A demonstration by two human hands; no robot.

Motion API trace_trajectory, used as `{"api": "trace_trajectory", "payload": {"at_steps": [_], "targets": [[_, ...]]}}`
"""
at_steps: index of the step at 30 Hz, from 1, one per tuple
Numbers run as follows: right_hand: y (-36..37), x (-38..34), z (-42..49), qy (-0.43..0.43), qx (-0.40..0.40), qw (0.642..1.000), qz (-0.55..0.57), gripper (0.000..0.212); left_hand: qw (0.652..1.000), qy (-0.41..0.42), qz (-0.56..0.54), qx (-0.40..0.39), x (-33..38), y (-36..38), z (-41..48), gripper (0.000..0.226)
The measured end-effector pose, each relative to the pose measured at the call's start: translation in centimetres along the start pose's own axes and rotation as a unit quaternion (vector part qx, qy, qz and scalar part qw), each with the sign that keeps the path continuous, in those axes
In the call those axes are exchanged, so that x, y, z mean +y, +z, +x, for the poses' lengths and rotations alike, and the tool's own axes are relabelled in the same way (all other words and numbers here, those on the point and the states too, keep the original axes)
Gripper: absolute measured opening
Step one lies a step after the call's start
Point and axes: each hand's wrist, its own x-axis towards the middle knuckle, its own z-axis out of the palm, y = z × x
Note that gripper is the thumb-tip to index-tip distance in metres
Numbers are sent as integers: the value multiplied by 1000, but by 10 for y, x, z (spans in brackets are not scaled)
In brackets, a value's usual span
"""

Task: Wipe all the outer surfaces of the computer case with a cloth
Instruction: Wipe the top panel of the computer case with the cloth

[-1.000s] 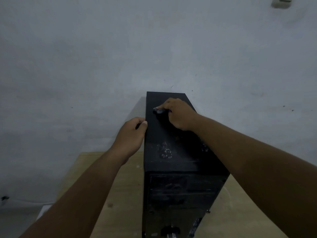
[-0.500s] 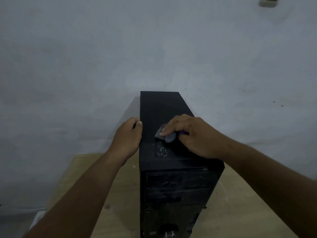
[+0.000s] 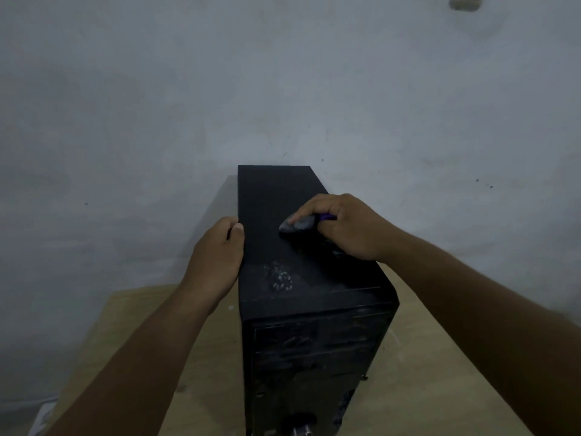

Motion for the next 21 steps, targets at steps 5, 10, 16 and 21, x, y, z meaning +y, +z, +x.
{"api": "trace_trajectory", "payload": {"at_steps": [5,10,16,21], "targets": [[-1,17,35,30,39,998,-35,42,1000,-3,-13,0,-1,1,-1,28],[-1,32,67,49,56,994,-78,43,1000,-9,-25,2,-3,1,-1,28],[-4,39,85,87,70,993,-45,44,1000,-9,-27,2,-4,1,-2,27],[-4,40,83,84,72,991,-70,44,1000,-5,-21,9,-2,1,-2,26]]}}
